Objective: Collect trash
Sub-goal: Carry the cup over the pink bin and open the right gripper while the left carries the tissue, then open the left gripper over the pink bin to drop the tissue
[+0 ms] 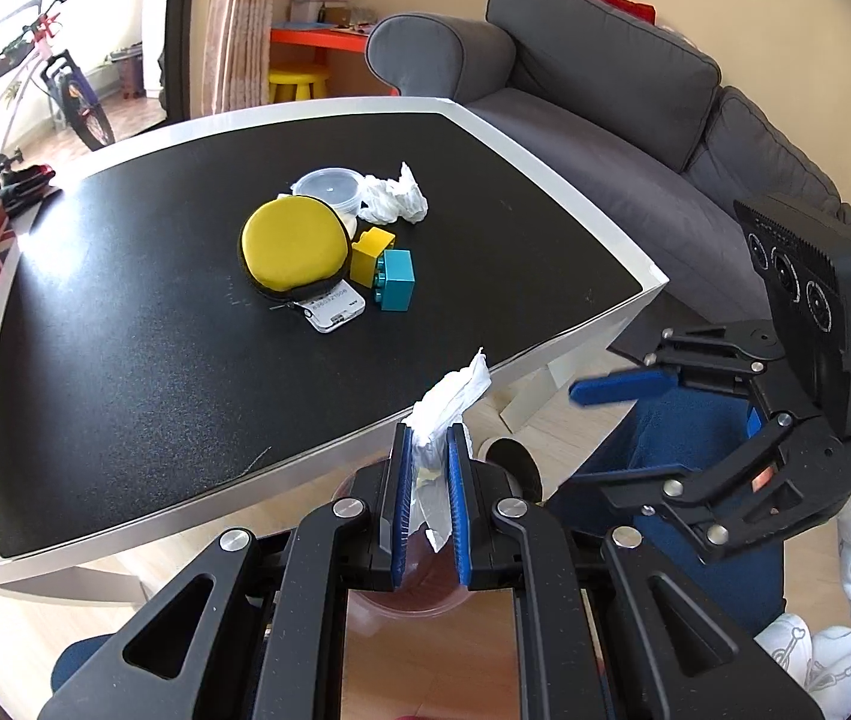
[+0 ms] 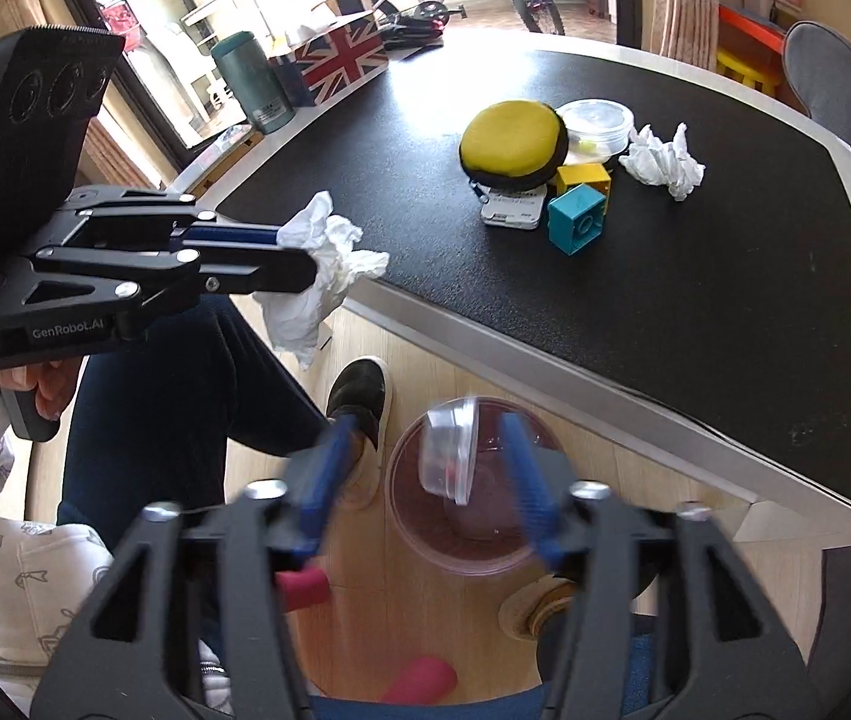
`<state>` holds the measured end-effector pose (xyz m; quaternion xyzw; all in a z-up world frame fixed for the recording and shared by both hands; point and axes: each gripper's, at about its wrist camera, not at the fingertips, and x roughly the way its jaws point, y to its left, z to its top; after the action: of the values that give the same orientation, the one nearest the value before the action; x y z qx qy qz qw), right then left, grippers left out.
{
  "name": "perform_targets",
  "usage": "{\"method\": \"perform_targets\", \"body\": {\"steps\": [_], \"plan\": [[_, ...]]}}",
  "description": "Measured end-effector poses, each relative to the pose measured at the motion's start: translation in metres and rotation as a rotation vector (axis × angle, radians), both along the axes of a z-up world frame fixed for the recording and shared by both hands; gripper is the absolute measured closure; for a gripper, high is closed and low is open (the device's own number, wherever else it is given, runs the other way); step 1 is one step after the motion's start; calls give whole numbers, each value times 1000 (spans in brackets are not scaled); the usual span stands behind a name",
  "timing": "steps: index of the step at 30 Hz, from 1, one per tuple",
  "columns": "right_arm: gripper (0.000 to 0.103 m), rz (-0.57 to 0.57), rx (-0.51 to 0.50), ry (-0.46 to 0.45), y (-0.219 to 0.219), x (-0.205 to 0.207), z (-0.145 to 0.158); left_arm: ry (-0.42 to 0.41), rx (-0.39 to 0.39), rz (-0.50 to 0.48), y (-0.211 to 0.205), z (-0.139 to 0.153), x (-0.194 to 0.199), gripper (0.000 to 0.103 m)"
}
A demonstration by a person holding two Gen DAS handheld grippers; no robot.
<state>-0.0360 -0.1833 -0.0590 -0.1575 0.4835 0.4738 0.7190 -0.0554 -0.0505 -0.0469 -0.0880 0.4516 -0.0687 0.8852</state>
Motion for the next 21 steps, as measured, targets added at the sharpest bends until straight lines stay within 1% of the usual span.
{"method": "perform_targets", "body": {"steps": [1, 3, 6, 12, 21], "plan": [[34, -9, 0, -3, 0, 1, 1, 1, 0, 0, 0, 0, 0, 91], [21, -34, 4, -16, -2, 4, 3, 3, 1, 0, 1, -1, 0, 91], [14, -61, 10, -29, -5, 8, 7, 8, 0, -2, 1, -2, 1, 91], [8, -109, 2, -45, -10, 16, 10, 17, -1, -17, -3, -5, 3, 91], [8, -146, 7, -69, -16, 24, 17, 36, 4, -37, -9, -12, 6, 90]]}}
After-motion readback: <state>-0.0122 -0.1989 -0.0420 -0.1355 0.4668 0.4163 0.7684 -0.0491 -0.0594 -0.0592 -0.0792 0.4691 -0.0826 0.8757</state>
